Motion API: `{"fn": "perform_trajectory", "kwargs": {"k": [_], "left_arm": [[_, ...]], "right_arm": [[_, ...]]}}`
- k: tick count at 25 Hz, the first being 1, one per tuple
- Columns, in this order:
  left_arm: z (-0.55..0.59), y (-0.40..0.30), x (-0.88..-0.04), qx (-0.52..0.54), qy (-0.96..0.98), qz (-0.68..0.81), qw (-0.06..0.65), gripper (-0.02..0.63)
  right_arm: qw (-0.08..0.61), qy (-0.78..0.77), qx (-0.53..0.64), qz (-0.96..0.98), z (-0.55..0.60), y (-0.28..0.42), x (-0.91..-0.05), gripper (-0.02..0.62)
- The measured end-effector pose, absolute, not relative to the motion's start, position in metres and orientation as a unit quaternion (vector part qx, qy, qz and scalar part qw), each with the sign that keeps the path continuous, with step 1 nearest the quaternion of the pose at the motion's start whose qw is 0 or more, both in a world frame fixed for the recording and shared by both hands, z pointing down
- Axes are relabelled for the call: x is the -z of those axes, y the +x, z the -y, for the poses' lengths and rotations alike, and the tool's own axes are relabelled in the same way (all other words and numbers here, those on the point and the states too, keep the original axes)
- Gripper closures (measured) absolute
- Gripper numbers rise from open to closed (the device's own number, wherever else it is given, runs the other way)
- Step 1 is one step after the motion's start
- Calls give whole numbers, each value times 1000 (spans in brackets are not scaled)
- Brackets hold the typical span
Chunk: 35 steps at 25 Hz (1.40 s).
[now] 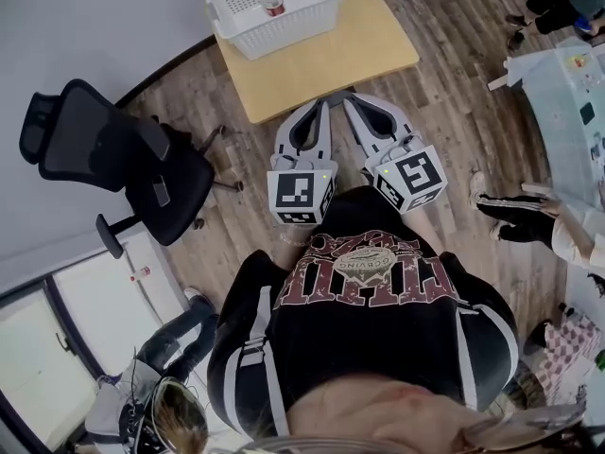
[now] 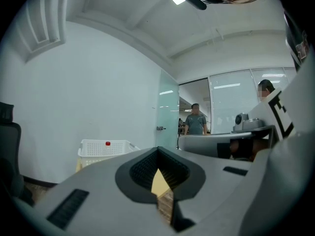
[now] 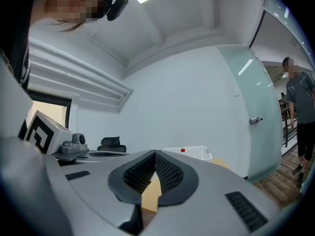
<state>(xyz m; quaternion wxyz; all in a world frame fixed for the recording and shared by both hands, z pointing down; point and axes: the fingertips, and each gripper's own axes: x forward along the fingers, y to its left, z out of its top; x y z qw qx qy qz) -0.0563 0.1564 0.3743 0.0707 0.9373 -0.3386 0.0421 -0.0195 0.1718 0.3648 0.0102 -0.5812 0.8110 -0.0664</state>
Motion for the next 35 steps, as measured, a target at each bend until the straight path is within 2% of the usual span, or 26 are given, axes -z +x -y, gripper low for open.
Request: {"fn": "perform_trajectory", "kwargs": {"k": [20, 35], "left_arm": [[-104, -77, -384, -55, 940, 329, 75, 560], [-69, -56, -385, -57, 936, 337, 78, 560]], "right_arm": [[10, -607, 85, -790, -122, -31, -379, 578], [8, -593, 90, -800, -84, -11, -378, 578]]}}
